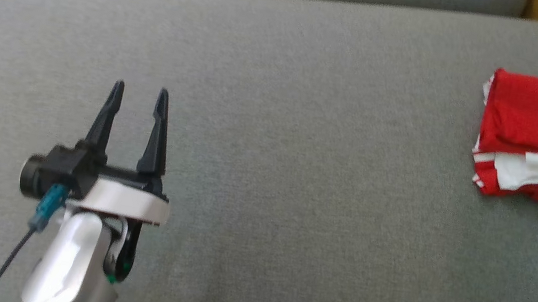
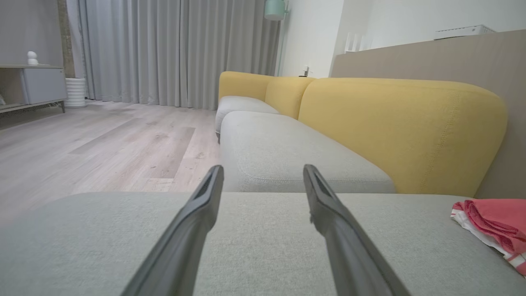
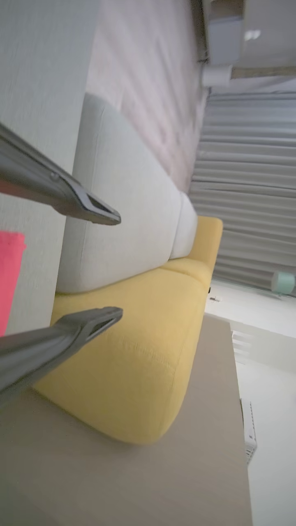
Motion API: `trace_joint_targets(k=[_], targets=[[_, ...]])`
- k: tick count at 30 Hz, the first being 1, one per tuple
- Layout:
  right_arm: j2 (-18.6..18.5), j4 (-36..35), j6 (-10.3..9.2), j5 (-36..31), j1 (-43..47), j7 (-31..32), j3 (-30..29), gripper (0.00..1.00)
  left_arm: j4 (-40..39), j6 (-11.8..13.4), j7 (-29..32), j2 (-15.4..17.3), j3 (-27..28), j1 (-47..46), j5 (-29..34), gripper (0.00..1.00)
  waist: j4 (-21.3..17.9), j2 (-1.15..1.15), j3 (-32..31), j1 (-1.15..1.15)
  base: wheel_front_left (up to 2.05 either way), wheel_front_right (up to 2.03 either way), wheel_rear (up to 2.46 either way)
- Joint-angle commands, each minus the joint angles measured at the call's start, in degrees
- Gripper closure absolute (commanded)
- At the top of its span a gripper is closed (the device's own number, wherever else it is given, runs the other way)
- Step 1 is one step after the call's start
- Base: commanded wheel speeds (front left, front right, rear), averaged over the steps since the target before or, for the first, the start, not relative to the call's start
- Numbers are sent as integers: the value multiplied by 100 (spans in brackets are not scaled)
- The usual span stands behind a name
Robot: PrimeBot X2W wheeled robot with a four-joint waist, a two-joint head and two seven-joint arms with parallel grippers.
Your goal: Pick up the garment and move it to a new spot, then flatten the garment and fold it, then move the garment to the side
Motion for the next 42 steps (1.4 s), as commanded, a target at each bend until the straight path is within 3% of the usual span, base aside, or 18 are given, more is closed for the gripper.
trace_joint_targets(k=[1, 4, 8, 13, 17, 42], targets=[[186, -239, -5, 73, 123, -181, 32, 0, -209, 26, -29, 64, 195, -14, 8, 0, 142, 0, -195, 1, 0, 0, 0], [792, -321, -5, 239, 475, -723, -26, 0, -265, 41, -29, 64, 220, 183, -10, 0, 198, 0, -320, 1, 0, 0, 0], [1155, -151, -5, 482, 1001, -1382, 117, 0, -293, 96, -29, 64, 232, 465, 142, 0, 241, 0, -435, 1, 0, 0, 0], [1194, 349, -5, 1163, 1414, -1740, 536, 0, -342, 138, -29, 64, 277, 766, 82, 0, 249, 0, -485, 1, 0, 0, 0], [1195, 658, -5, 1346, 1581, -1852, 789, 0, -407, 187, -29, 64, 296, 903, 32, 0, 250, 0, -519, 1, 0, 0, 0], [1197, 603, -5, 1394, 1655, -1891, 942, 0, -612, 73, -29, 64, 393, 941, -578, 0, 174, 0, -527, 1, 0, 0, 0]])
